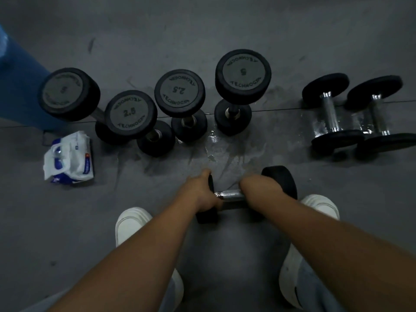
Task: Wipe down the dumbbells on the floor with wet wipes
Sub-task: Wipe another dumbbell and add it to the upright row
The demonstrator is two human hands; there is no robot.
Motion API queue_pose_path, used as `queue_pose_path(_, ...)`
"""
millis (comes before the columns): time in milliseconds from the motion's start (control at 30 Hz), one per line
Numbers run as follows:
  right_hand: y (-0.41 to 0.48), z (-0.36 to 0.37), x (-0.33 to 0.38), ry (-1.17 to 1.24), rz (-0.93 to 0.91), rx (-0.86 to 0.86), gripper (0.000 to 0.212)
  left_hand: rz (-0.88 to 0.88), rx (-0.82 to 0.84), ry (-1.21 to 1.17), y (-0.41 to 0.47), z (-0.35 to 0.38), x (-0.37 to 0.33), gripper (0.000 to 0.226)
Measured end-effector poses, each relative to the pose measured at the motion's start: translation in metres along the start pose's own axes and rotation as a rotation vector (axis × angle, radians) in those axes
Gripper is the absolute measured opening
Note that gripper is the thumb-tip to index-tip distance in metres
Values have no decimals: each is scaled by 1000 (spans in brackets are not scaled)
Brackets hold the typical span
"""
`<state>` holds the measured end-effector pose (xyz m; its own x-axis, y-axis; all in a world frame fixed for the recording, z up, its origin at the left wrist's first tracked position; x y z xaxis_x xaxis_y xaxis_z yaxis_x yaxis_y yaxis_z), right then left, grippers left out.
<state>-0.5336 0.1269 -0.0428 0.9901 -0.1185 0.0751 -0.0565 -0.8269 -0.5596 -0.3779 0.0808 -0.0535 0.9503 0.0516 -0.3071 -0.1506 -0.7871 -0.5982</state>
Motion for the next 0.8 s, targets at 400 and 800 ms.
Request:
queue_pose_path(400,-52,21,13,883,414,-415,30,178,-183,144,-55,20,7,127)
queue_pose_path(800,-26,36,-1,756,435,-617,39,251,-39,30,5,-15,-3,136)
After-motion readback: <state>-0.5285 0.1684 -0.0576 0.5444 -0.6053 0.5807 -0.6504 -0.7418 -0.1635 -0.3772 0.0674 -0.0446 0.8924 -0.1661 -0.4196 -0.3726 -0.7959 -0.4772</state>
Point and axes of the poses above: each hand's wrist, its own y-axis towards the middle knuckle, its own z-axis out of the palm, x = y × z, the point moved 6 cm from there along y, towards the middle knuckle, and after that the axes turned 15 degrees about -x, right-handed, at the moved point
